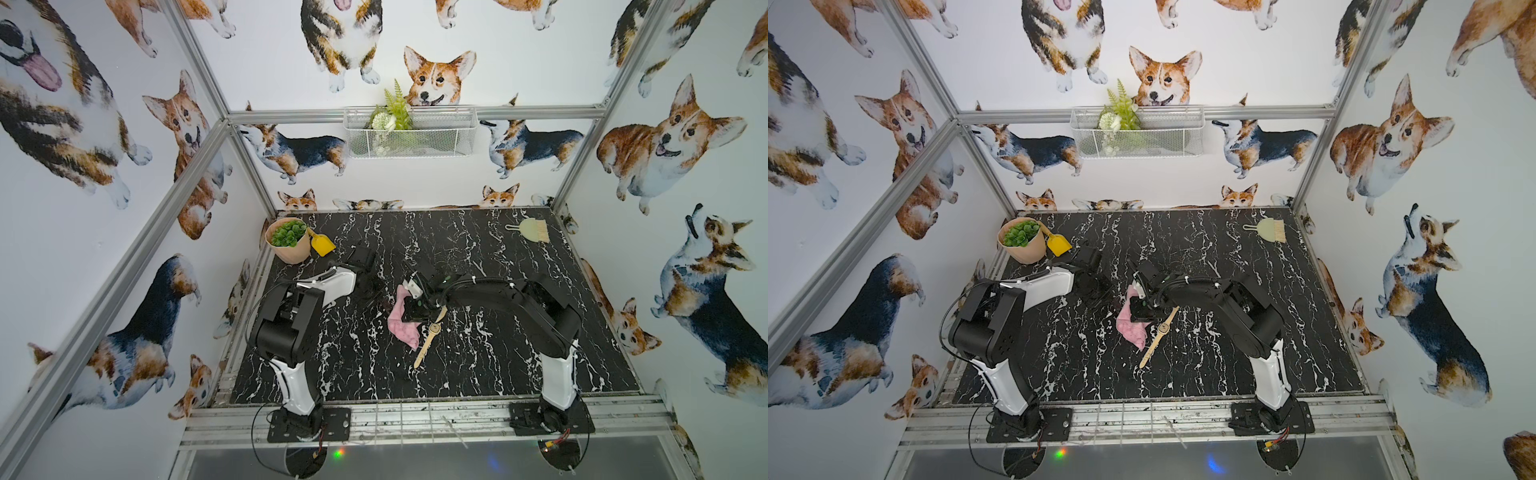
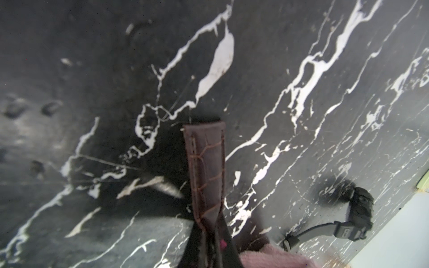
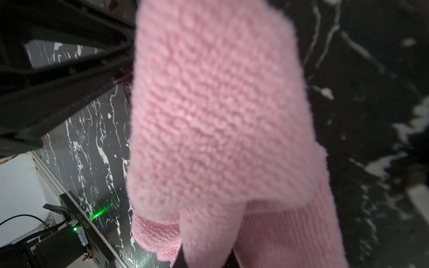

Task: Wipe the watch dial
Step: Wipe the dirt from the watch dial.

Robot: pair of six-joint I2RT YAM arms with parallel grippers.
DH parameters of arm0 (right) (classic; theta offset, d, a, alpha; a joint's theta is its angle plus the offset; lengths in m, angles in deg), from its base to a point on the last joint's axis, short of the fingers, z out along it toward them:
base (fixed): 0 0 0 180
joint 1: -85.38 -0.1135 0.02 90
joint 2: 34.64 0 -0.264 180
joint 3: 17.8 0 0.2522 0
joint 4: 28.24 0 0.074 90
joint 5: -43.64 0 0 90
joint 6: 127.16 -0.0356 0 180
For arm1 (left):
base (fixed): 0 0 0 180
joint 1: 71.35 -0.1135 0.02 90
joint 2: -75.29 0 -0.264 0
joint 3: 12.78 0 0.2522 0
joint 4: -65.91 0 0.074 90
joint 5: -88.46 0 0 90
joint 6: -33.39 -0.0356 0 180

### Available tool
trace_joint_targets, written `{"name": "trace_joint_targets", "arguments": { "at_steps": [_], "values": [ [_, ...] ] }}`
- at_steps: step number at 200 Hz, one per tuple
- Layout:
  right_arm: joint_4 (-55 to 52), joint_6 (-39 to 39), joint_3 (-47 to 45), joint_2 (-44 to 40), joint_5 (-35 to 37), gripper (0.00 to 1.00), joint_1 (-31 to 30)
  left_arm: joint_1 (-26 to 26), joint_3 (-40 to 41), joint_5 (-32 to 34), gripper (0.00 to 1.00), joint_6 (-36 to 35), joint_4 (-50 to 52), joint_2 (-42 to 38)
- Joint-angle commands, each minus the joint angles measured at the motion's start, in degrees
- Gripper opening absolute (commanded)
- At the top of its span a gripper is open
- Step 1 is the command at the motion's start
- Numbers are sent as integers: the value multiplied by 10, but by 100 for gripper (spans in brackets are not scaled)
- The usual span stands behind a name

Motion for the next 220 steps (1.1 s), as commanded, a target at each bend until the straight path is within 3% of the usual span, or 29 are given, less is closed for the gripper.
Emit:
{"name": "trace_joint_targets", "arguments": {
  "at_steps": [1,89,171,220],
  "values": [
    [-2,-15,-30,-17,12,0,0,1,3,27,0,0,96,15],
    [5,-22,-14,-43,17,0,4,1,18,25,0,8,88,8],
    [61,-77,21,38,-36,0,2,1,30,20,0,16,84,-1],
    [62,-77,-14,23,-38,0,11,1,29,19,0,20,77,6]
  ]
}}
